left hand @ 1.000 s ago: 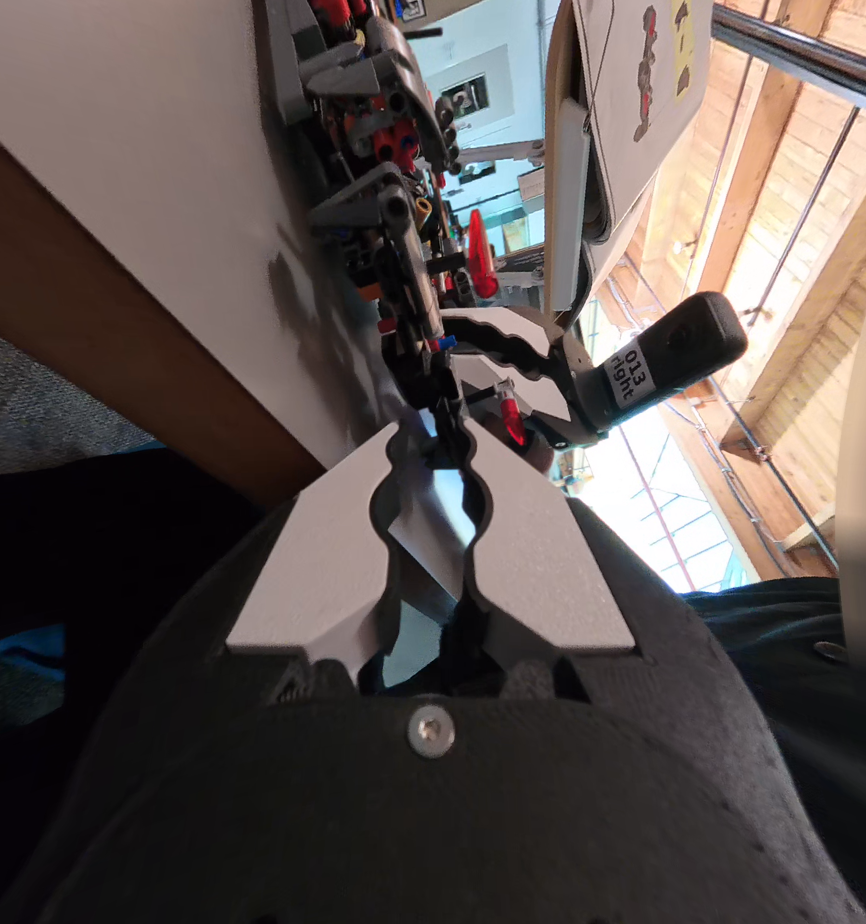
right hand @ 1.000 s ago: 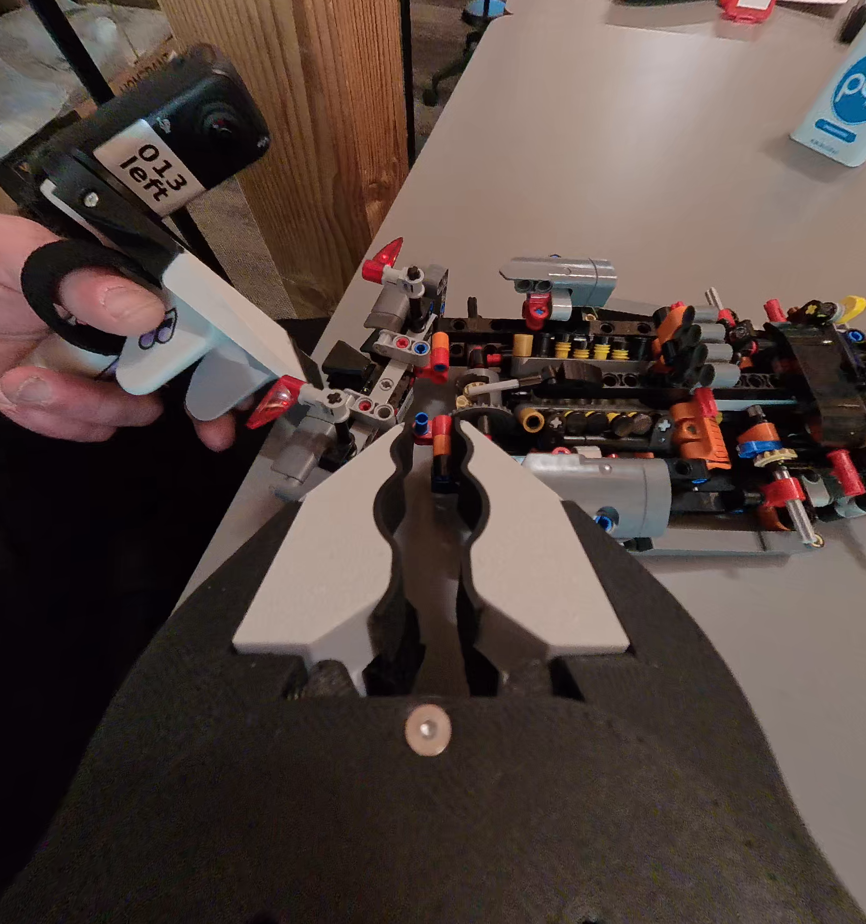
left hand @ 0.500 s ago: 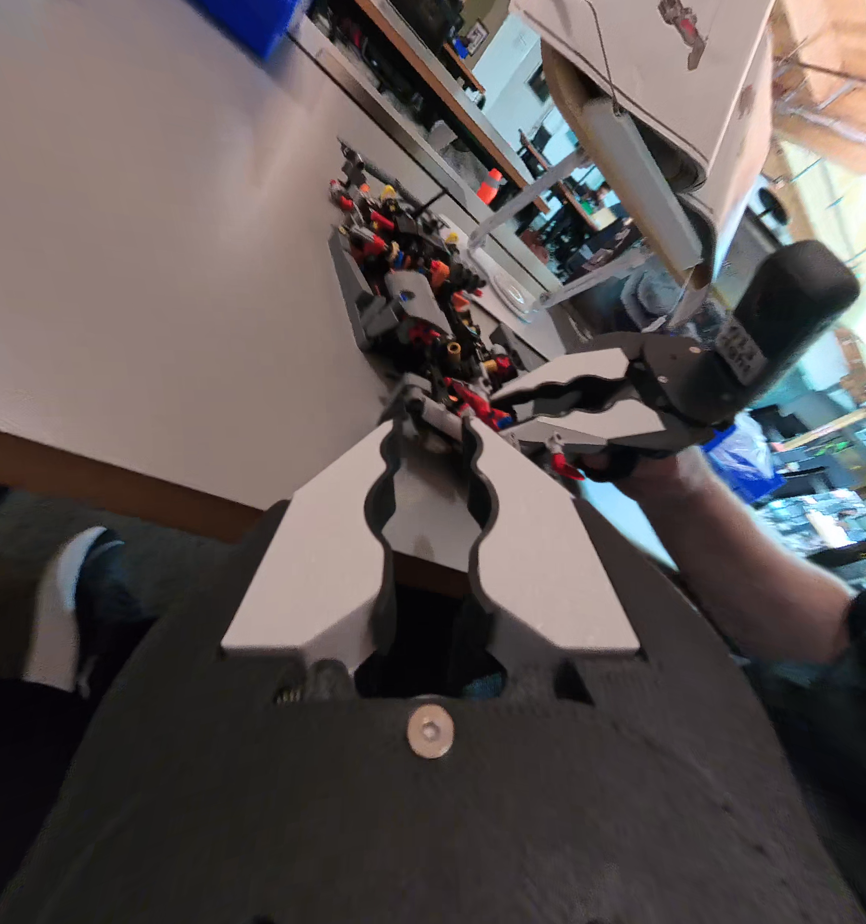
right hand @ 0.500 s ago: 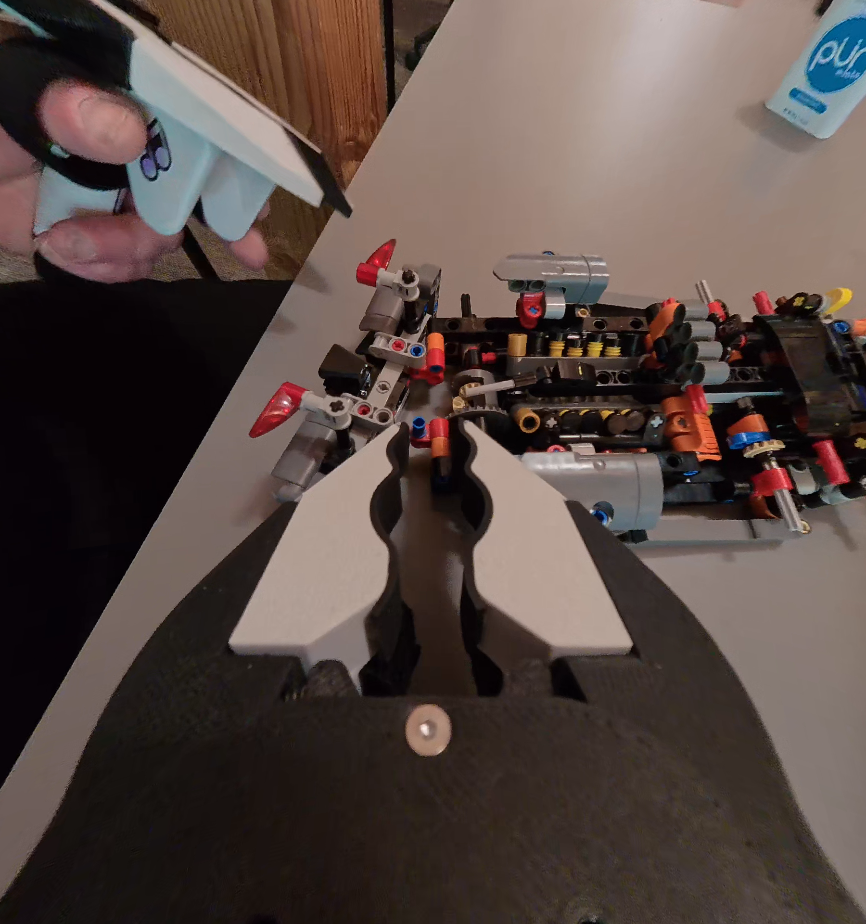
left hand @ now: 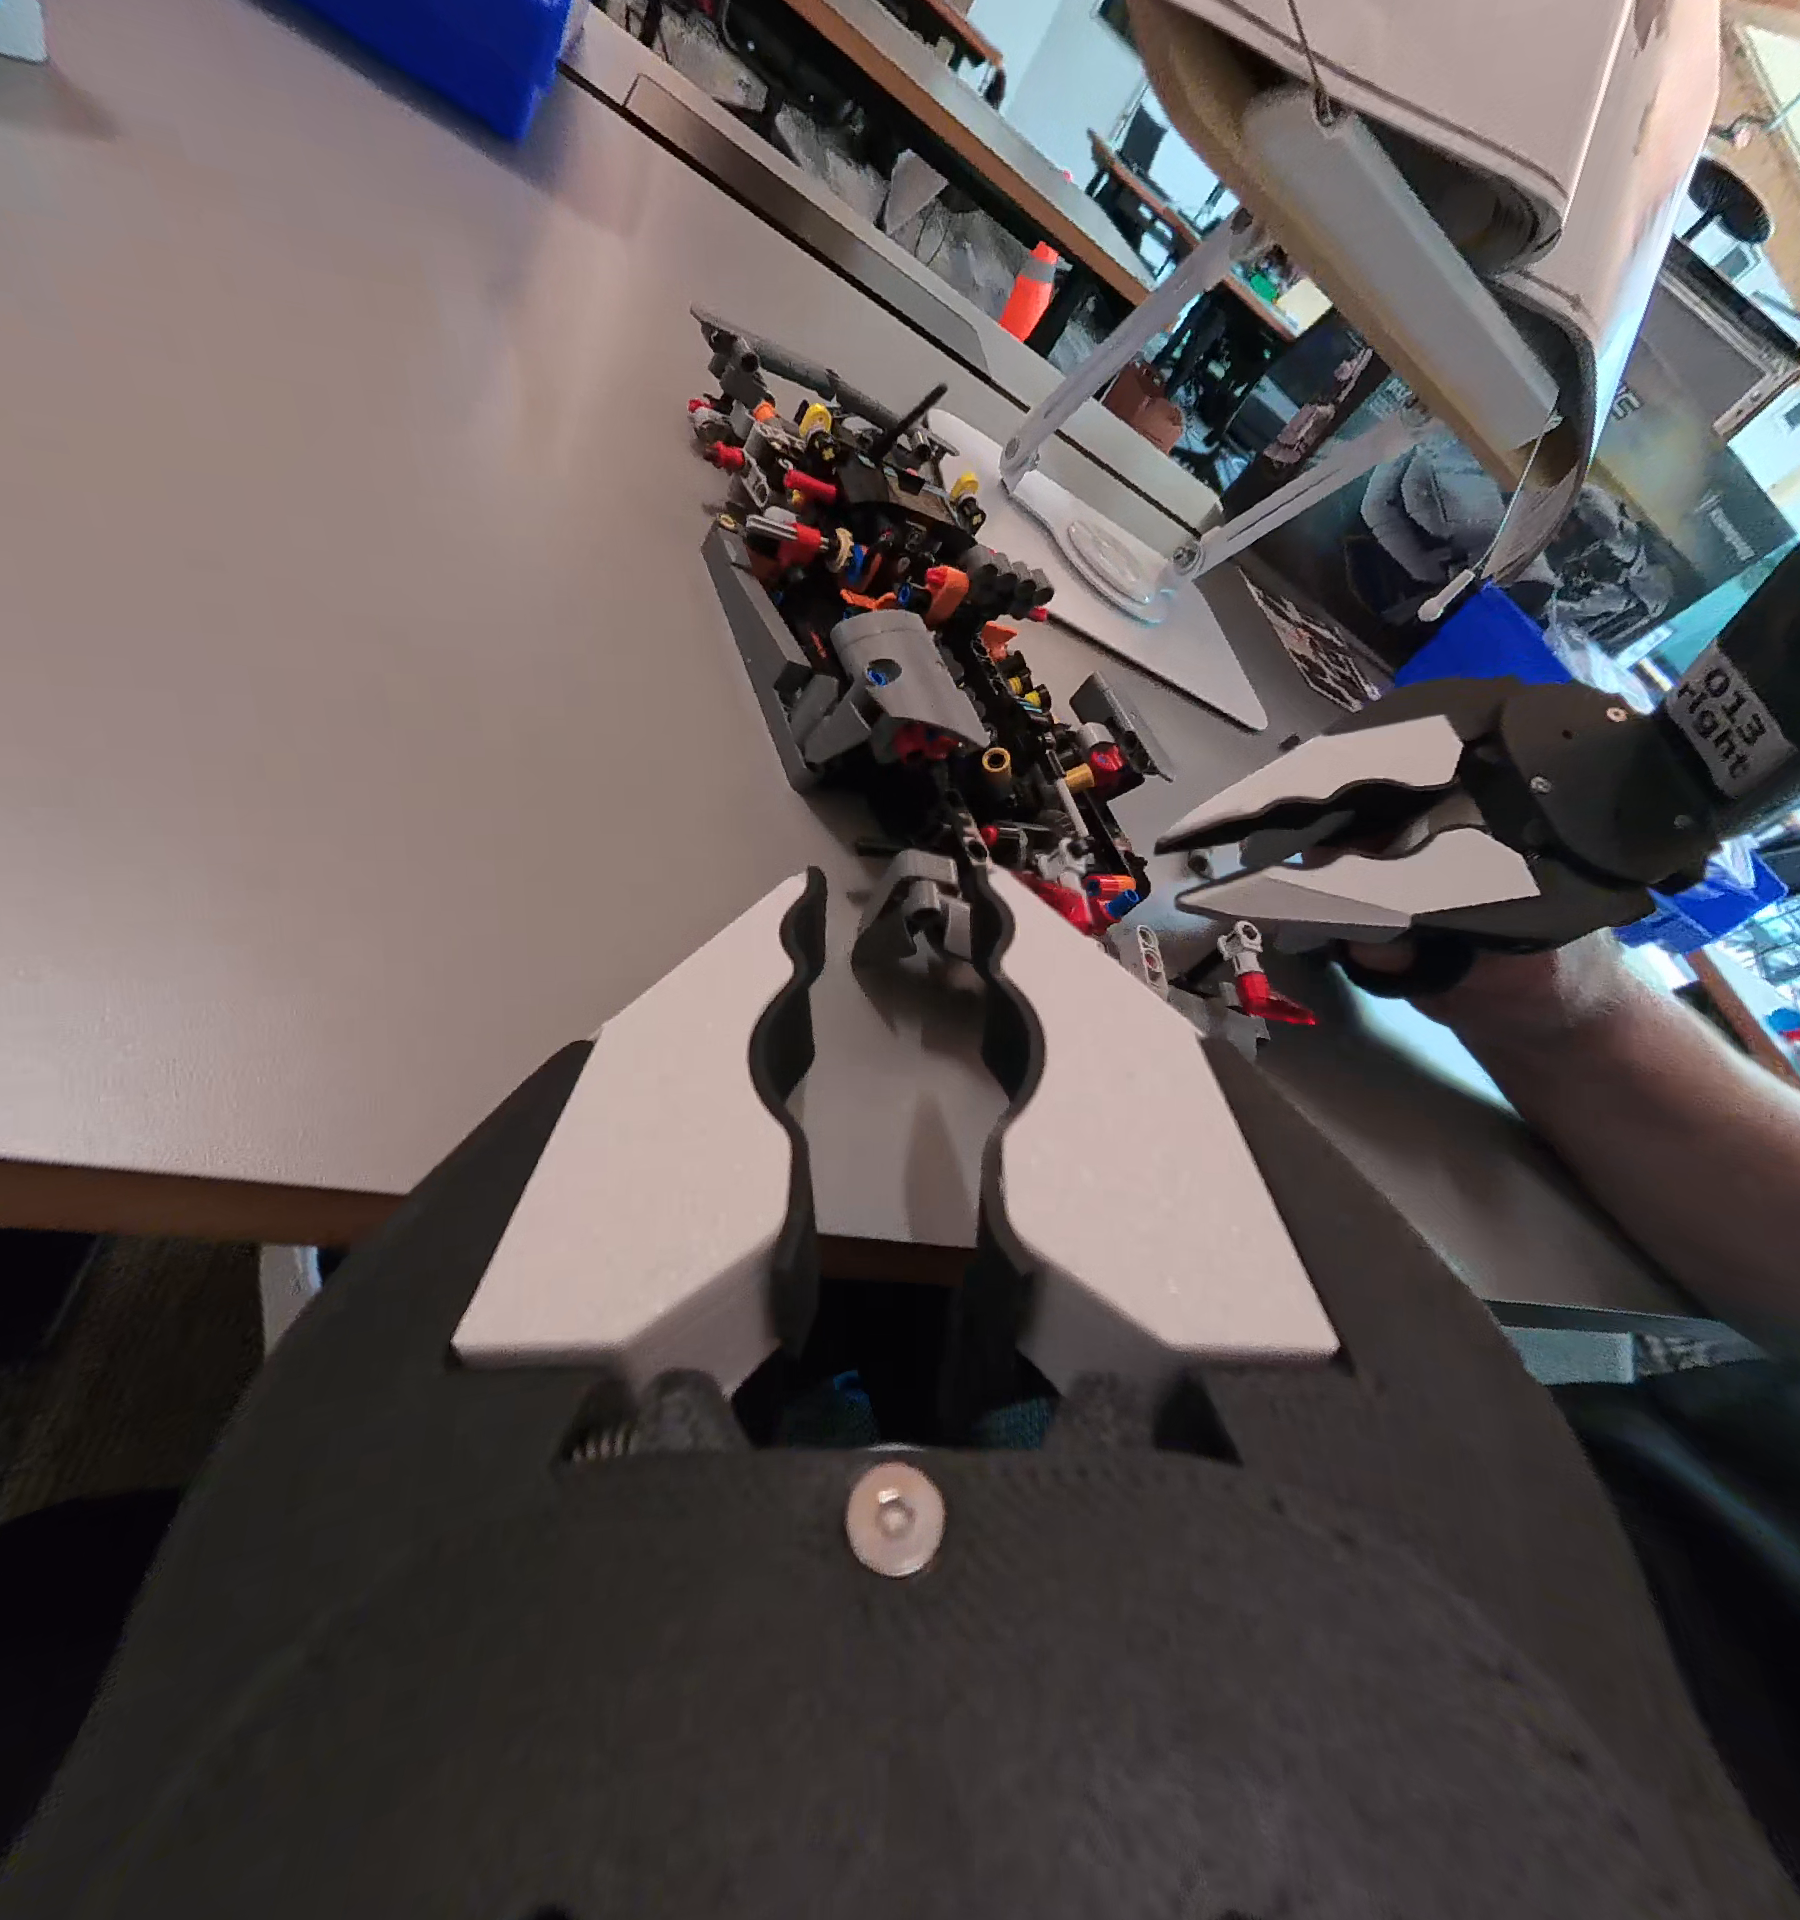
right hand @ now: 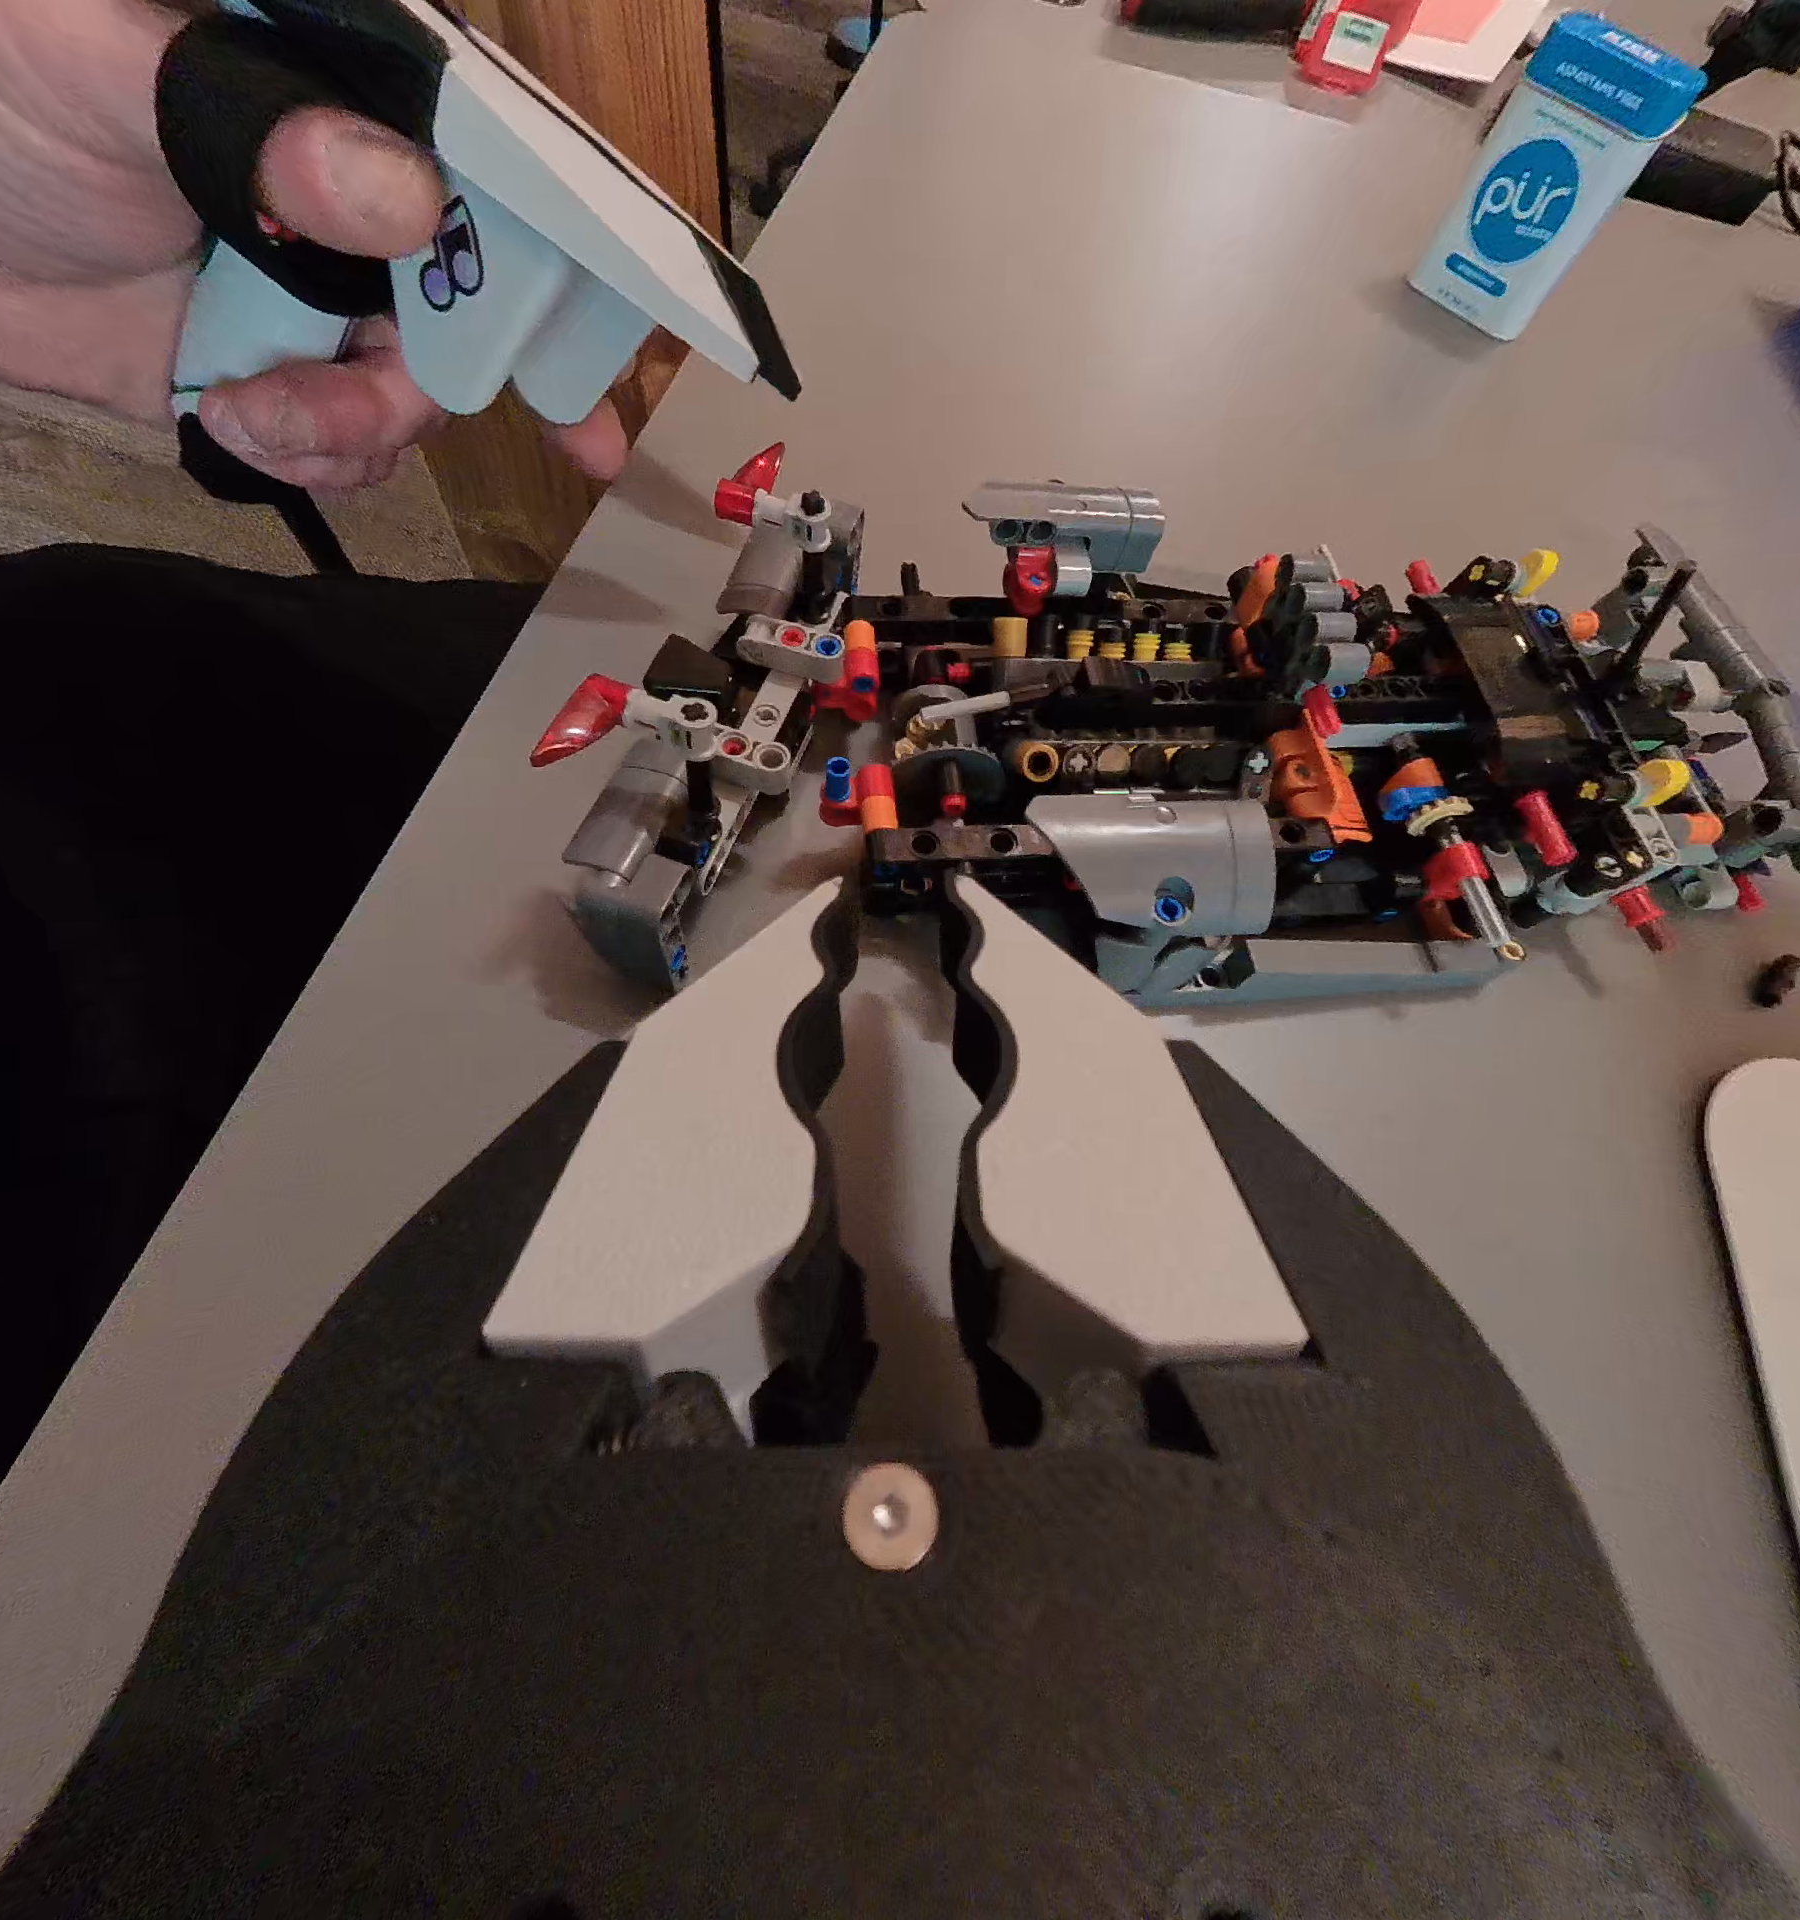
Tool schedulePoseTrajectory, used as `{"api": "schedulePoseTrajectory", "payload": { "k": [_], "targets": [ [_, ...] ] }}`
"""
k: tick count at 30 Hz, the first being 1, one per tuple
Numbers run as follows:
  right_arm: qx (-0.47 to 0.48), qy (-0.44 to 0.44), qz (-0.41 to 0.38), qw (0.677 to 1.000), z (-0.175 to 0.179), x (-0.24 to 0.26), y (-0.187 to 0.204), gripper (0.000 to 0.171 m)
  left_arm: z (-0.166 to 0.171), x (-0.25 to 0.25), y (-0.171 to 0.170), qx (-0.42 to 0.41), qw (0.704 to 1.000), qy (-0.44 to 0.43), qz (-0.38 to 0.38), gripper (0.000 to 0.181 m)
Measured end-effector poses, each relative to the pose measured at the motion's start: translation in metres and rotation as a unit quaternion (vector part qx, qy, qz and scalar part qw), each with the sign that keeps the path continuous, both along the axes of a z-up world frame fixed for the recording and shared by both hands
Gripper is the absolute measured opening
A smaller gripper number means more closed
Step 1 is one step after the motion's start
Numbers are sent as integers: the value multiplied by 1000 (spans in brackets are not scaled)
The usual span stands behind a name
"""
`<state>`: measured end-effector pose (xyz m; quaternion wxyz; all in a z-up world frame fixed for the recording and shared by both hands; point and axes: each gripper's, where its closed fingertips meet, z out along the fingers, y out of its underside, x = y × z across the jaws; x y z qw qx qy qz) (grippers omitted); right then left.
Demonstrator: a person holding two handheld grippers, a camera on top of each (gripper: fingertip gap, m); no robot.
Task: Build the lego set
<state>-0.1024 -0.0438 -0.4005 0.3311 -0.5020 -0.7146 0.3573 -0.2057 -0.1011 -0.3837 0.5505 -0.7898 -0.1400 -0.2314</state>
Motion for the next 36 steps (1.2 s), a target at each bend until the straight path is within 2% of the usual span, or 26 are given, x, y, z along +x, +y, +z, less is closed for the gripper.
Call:
{"api": "schedulePoseTrajectory", "payload": {
  "k": [5, 11, 16, 21, 23, 29, 36],
  "targets": [
    [6, 15, -5, 1000, 3, -1, 2, 5, -1, 3, 5, -11, 1000, 8, -17, 24],
    [-26, 19, -5, 999, 7, 0, 4, 7, -2, 6, 12, -20, 999, -1, -32, 22],
    [-76, 35, -17, 996, 17, 0, 12, 0, -3, 7, 14, -24, 999, -2, -35, 20],
    [-122, 48, -24, 991, 25, 1, 18, 0, -3, 8, 15, -24, 999, -10, -38, 20],
    [-121, 50, -10, 991, 25, 2, 14, 7, -3, 12, 15, -24, 999, -7, -46, 20],
    [-20, 59, 49, 997, 21, -7, -17, 13, -2, 16, 16, -14, 998, -12, -54, 20],
    [160, 32, 72, 984, 5, -24, -21, 10, 0, 16, 15, 2, 998, -16, -56, 18]
  ]
}}
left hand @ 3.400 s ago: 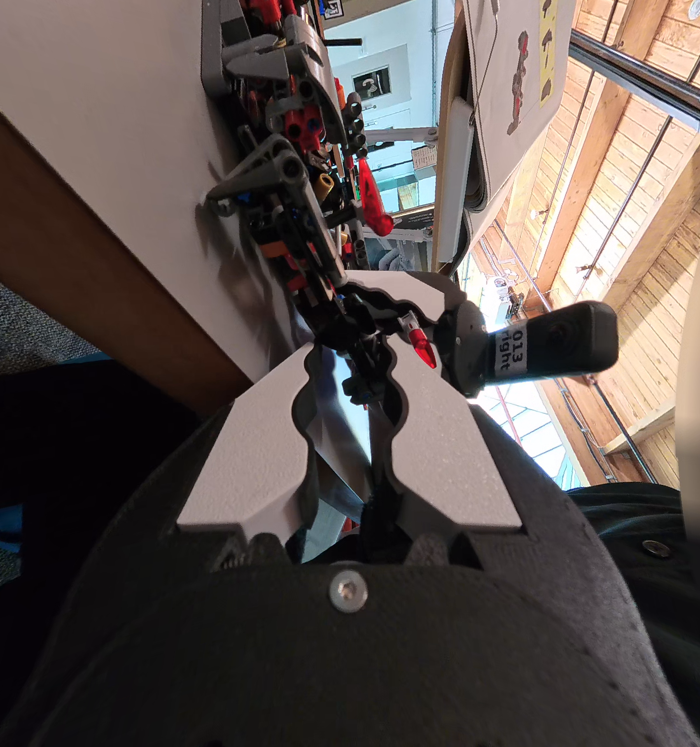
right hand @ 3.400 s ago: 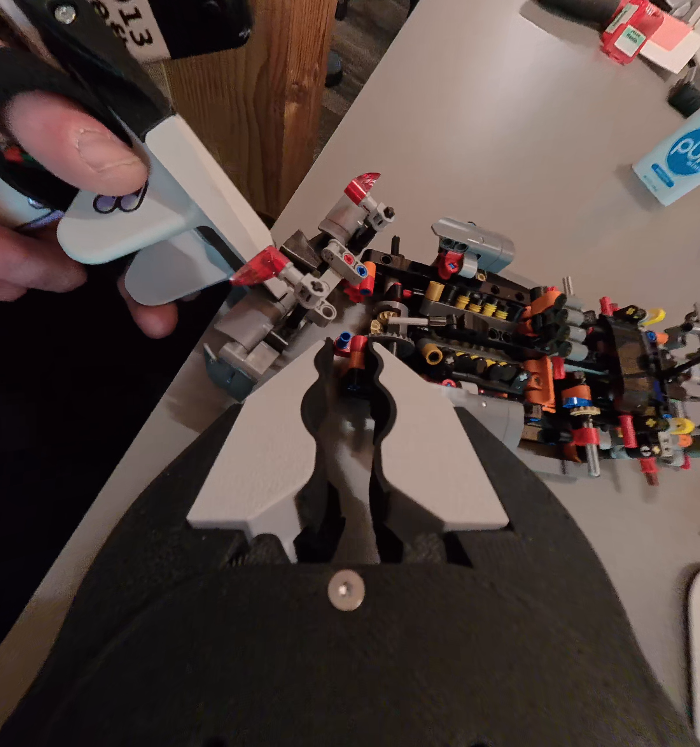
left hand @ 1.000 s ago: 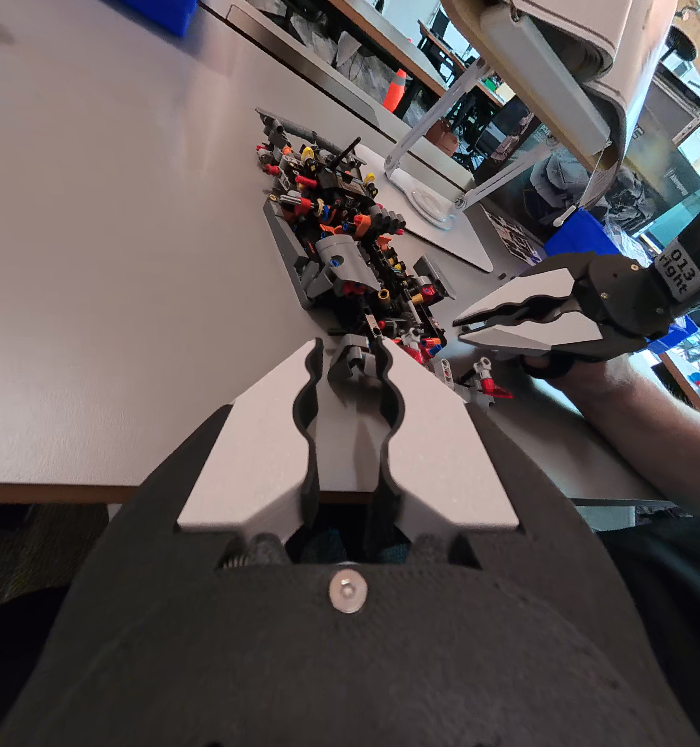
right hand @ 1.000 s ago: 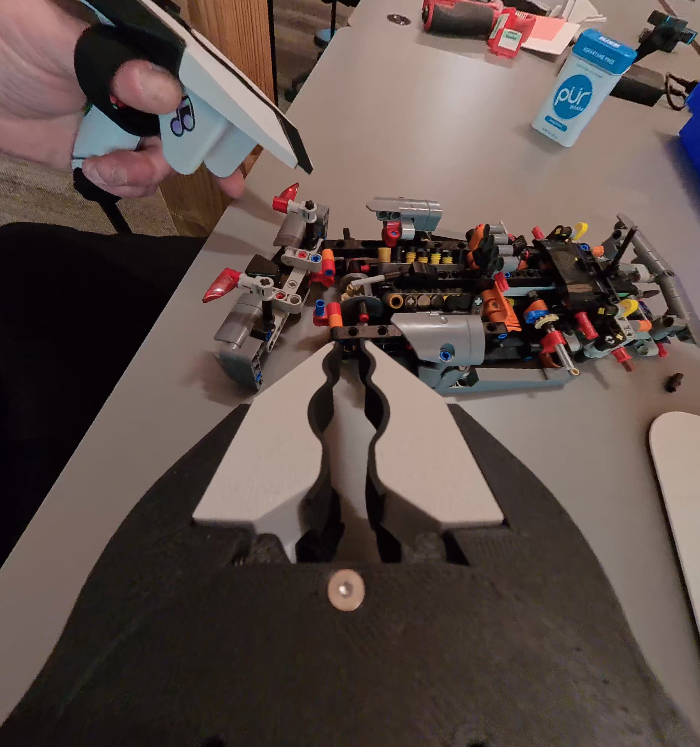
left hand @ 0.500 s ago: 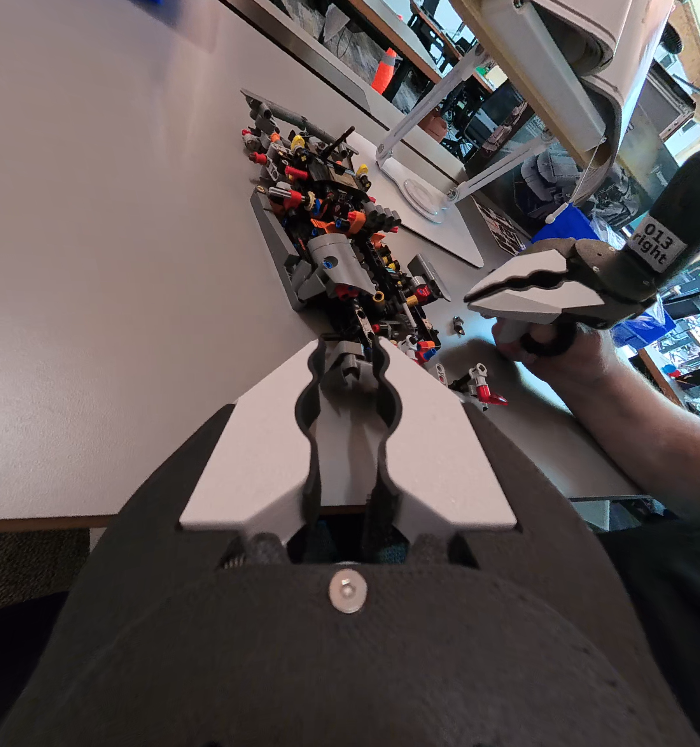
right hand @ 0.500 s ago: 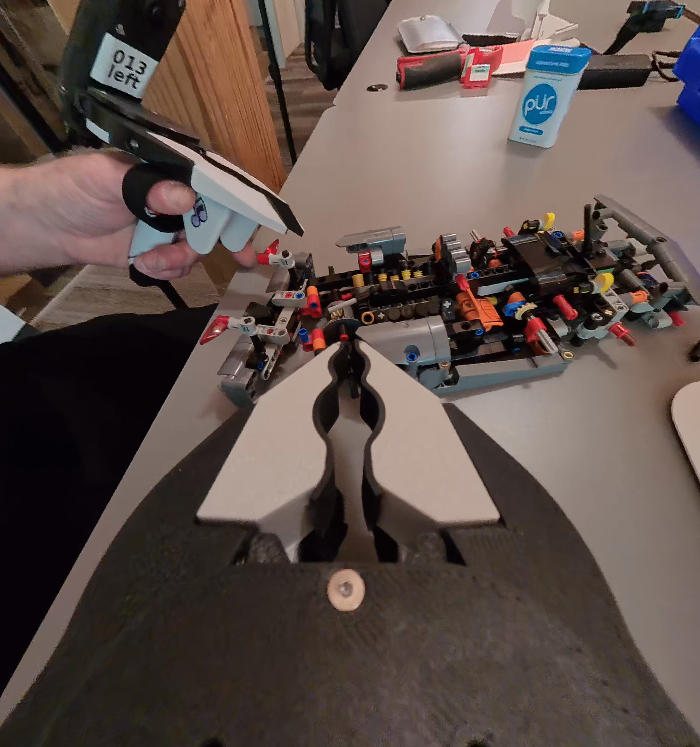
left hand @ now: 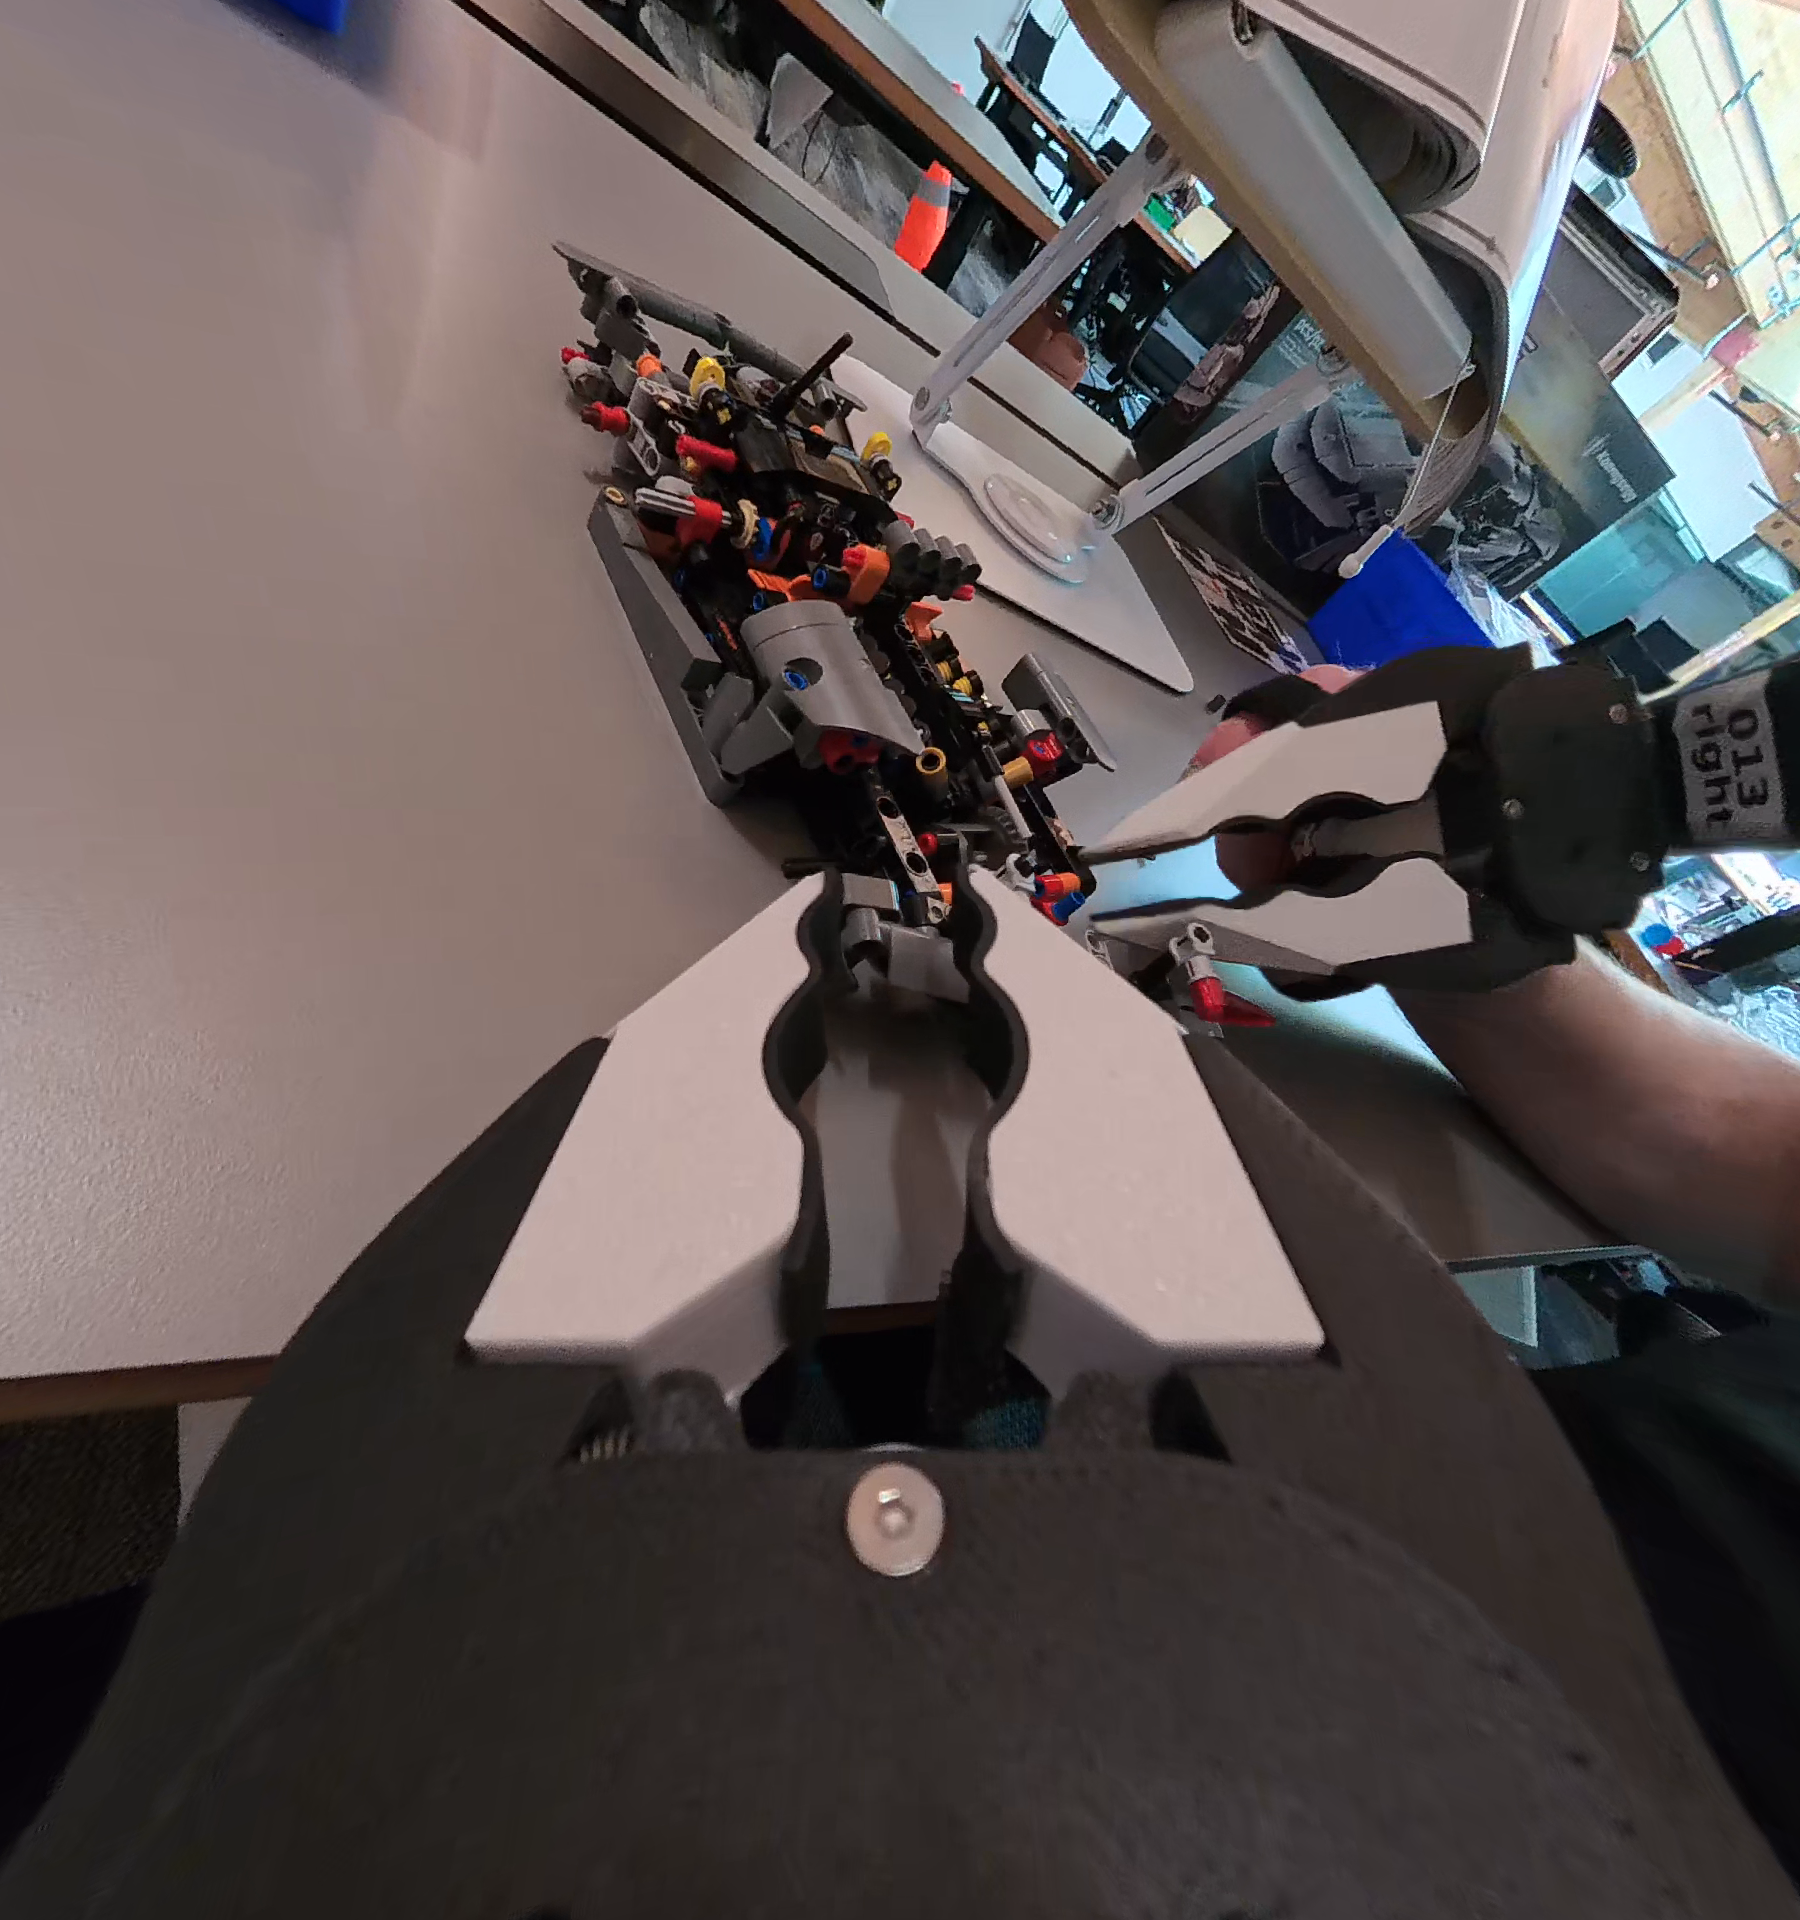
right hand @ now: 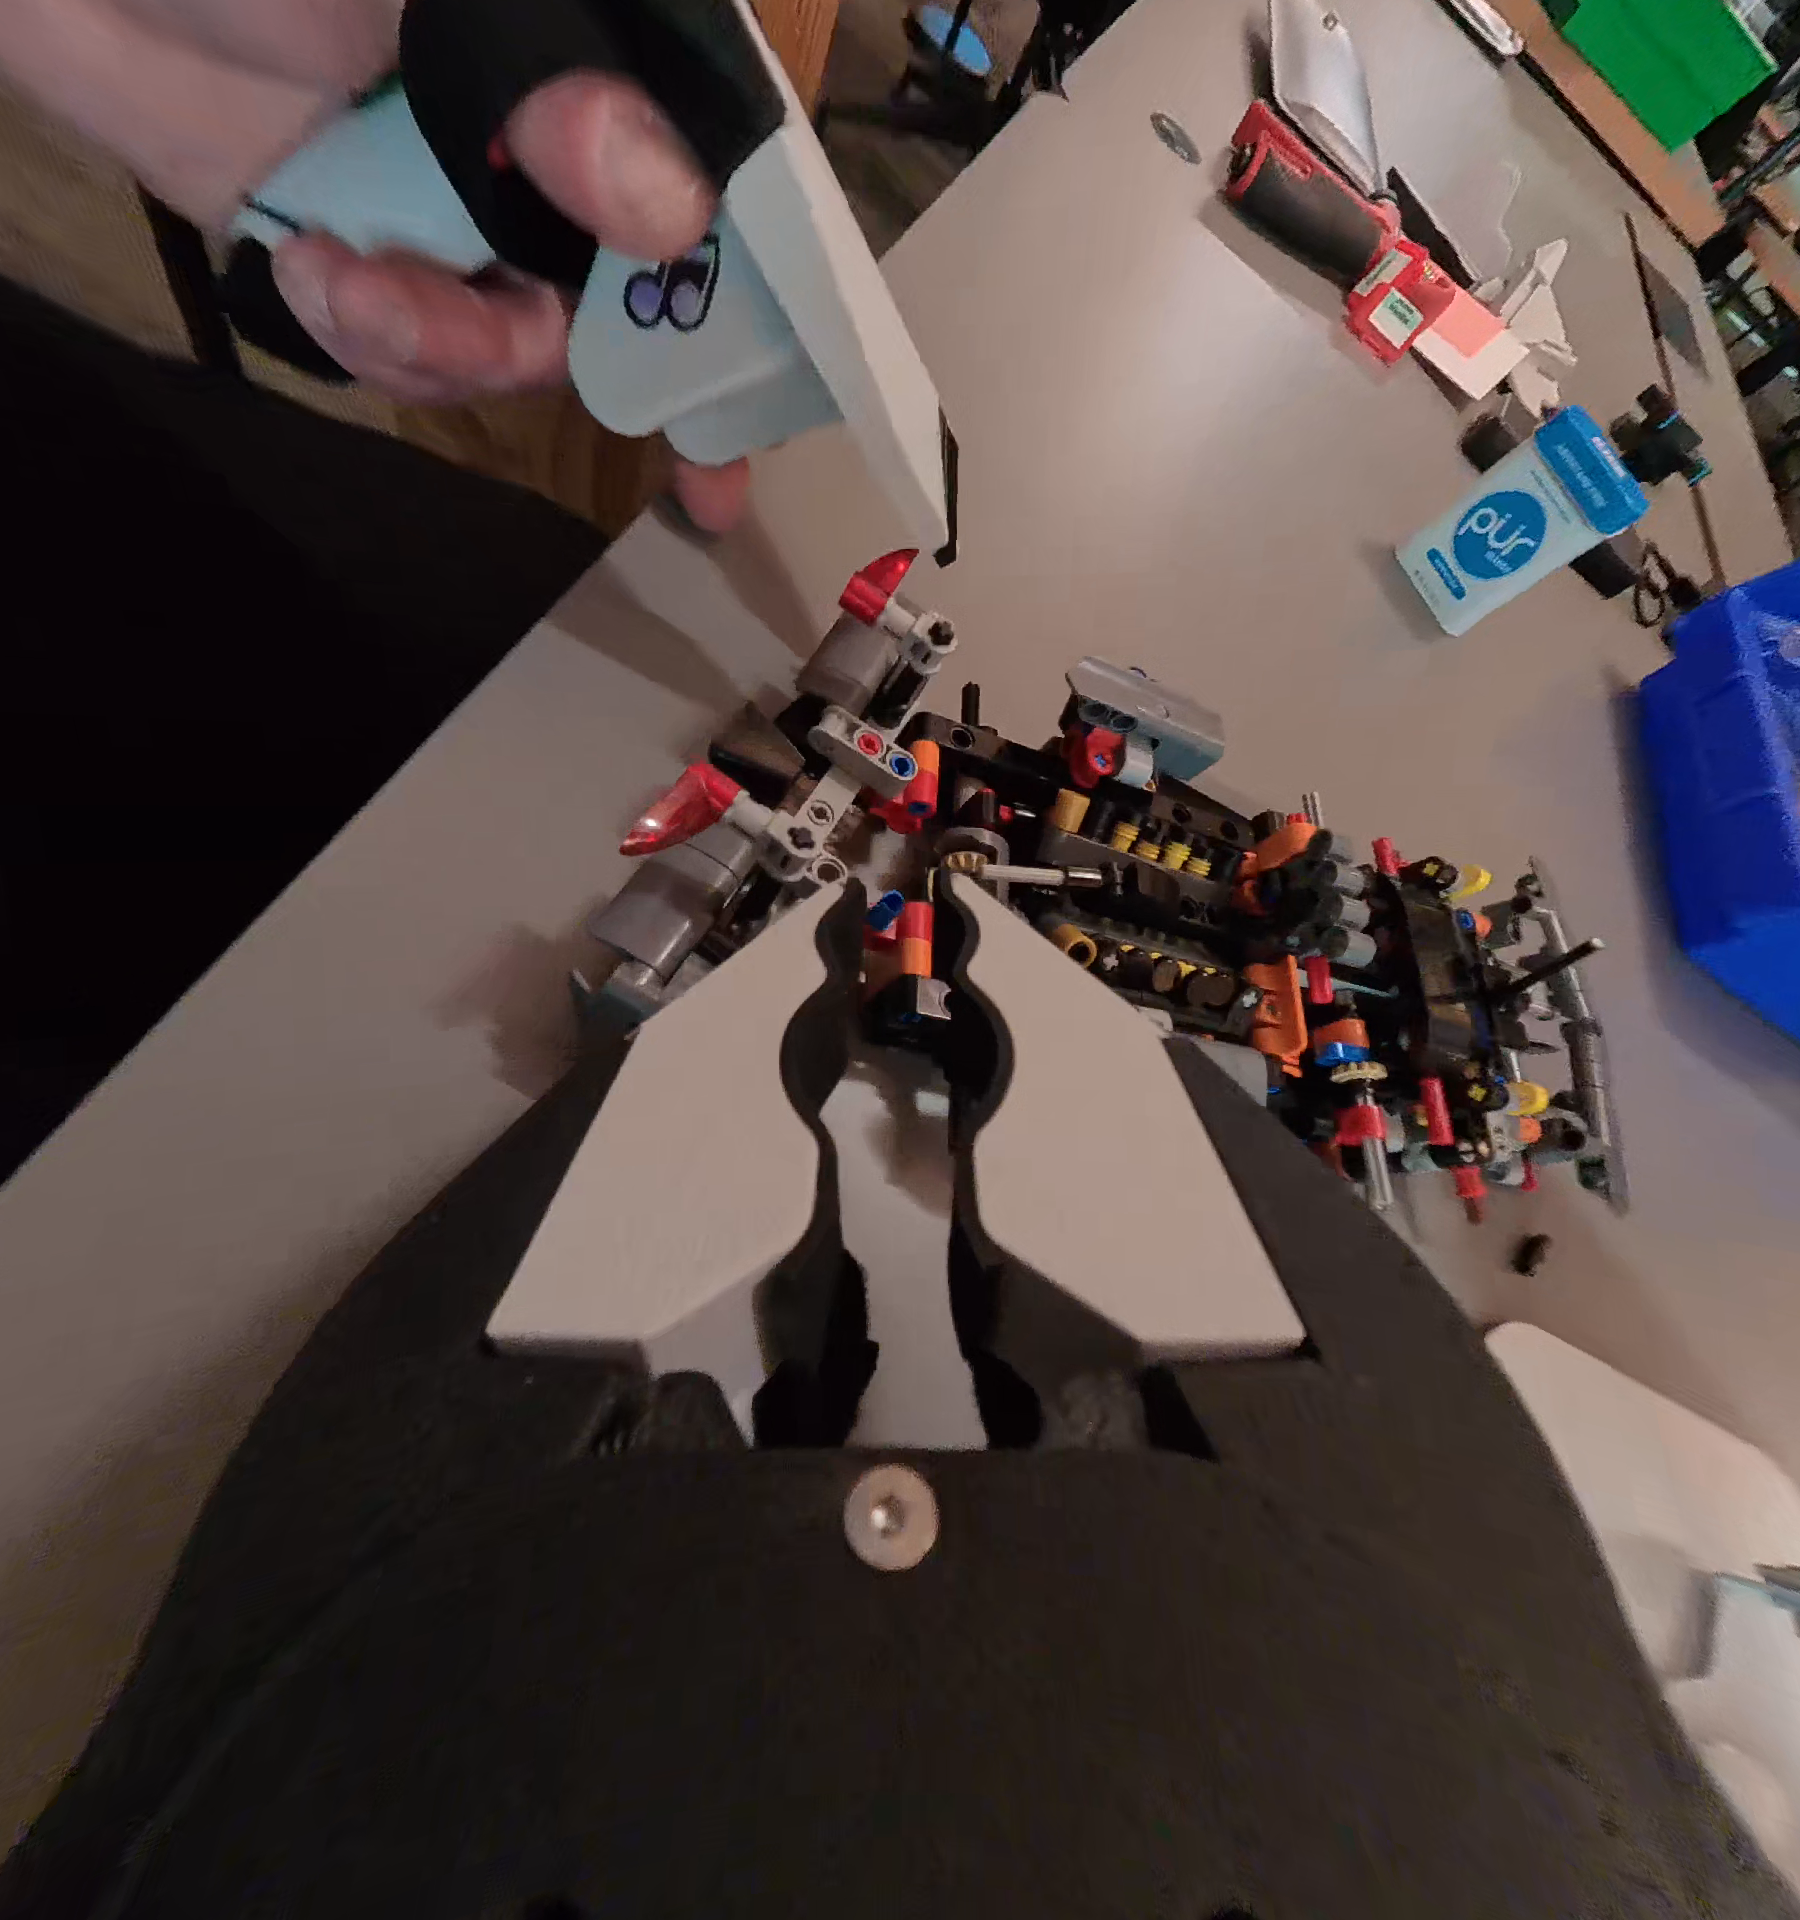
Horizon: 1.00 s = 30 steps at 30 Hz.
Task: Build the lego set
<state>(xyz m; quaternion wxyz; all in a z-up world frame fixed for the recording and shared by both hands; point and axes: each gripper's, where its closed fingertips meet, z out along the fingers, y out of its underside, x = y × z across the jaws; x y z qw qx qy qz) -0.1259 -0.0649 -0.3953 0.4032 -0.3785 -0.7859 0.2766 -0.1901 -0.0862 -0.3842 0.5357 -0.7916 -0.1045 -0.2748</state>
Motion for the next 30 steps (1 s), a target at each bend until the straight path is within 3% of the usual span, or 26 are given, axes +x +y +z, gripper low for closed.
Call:
{"api": "schedulePoseTrajectory", "payload": {
  "k": [5, 14, 30],
  "targets": [
    [51, -12, -7, 999, -10, 3, 7, 19, 1, 3, 1, 9, 1000, 0, -12, 18],
    [109, -10, -2, 994, -23, -4, 8, 16, 2, 3, 2, 23, 999, -23, -23, 15],
    [-71, -47, -20, 996, -20, -7, 6, 7, 3, 9, 3, 31, 999, -24, -35, 8]
  ]
}}
